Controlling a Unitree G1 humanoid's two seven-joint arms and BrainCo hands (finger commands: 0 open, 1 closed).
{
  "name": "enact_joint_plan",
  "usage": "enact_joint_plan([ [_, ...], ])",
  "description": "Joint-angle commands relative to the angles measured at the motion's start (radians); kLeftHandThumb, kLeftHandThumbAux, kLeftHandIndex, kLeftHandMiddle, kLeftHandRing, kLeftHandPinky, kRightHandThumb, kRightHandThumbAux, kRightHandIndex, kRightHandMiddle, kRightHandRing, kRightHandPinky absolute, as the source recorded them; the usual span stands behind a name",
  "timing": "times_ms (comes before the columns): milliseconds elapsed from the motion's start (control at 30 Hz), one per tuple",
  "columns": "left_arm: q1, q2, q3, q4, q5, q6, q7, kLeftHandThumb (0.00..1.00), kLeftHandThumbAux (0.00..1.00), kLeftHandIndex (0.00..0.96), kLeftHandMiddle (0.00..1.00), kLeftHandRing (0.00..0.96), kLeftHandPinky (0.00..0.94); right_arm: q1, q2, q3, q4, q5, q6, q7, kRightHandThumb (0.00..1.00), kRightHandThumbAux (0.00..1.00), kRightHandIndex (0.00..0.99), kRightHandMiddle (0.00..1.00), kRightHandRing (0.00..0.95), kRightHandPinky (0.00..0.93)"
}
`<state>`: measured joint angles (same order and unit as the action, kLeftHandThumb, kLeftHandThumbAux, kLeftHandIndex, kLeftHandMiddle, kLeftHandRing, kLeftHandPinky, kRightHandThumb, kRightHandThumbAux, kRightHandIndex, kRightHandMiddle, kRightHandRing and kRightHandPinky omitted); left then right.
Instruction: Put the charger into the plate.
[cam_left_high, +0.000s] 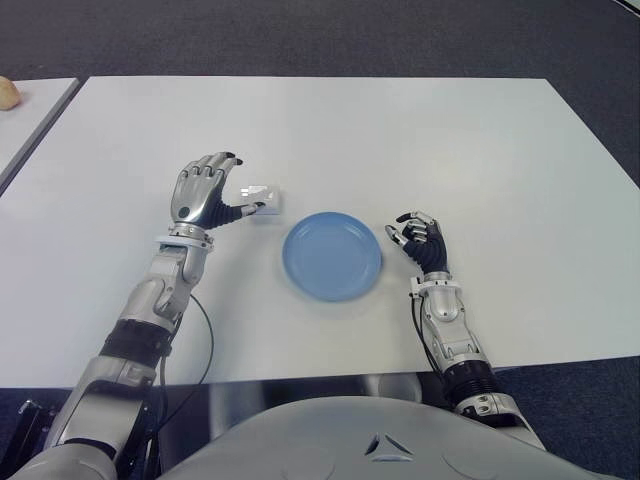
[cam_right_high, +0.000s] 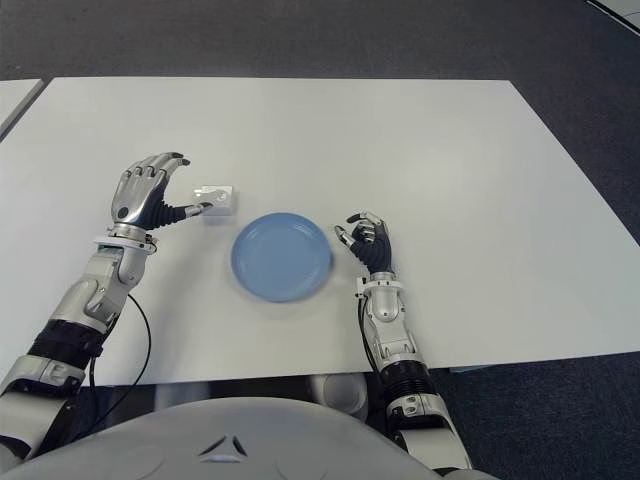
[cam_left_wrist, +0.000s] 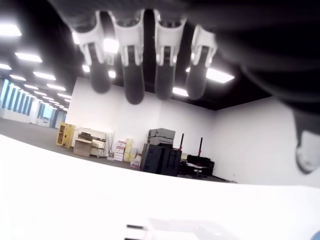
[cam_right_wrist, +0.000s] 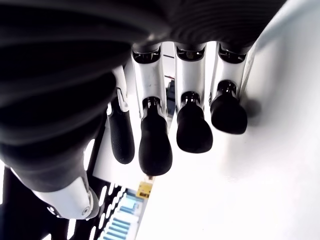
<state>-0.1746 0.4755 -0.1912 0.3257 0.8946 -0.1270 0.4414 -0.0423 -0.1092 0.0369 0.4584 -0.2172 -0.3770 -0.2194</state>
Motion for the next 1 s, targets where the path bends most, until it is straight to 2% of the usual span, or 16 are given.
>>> enact_joint_plan([
  [33, -0.036, 0.014, -0.044, 0.047, 0.032, 0.032, -0.015, 0.590, 0.260, 0.010, 0.014, 0.010, 0.008, 0.009, 0.003, -0.004, 0.020, 0.007, 0.031, 0.010, 0.696, 0.734, 0.435, 0.749, 0.770, 0.774],
  [200, -0.075, 0.020, -0.078, 0.100, 0.036, 0.055, -0.025, 0.552, 0.186, 0.001, 0.001, 0.001, 0.000, 0.009, 0.004, -0.005, 0.022, 0.010, 0.029, 0.010, 0.696, 0.734, 0.435, 0.751, 0.773, 0.778],
  [367, -0.129, 0.018, -0.124, 0.187, 0.048, 0.080, -0.038, 0.538, 0.152, 0.000, 0.000, 0.000, 0.000, 0.009, 0.006, -0.005, 0.020, 0.010, 0.027, 0.008, 0.697, 0.733, 0.435, 0.752, 0.773, 0.779],
  [533, -0.192, 0.012, -0.181, 0.296, 0.064, 0.098, -0.043, 0.536, 0.139, 0.000, 0.000, 0.000, 0.000, 0.010, 0.009, -0.005, 0.016, 0.008, 0.025, 0.002, 0.697, 0.733, 0.435, 0.751, 0.770, 0.775],
  [1000, -0.279, 0.003, -0.314, 0.465, 0.076, 0.117, -0.100, 0.568, 0.148, 0.000, 0.000, 0.000, 0.000, 0.015, 0.014, -0.004, 0.003, -0.001, 0.023, -0.011, 0.699, 0.733, 0.435, 0.755, 0.774, 0.789],
])
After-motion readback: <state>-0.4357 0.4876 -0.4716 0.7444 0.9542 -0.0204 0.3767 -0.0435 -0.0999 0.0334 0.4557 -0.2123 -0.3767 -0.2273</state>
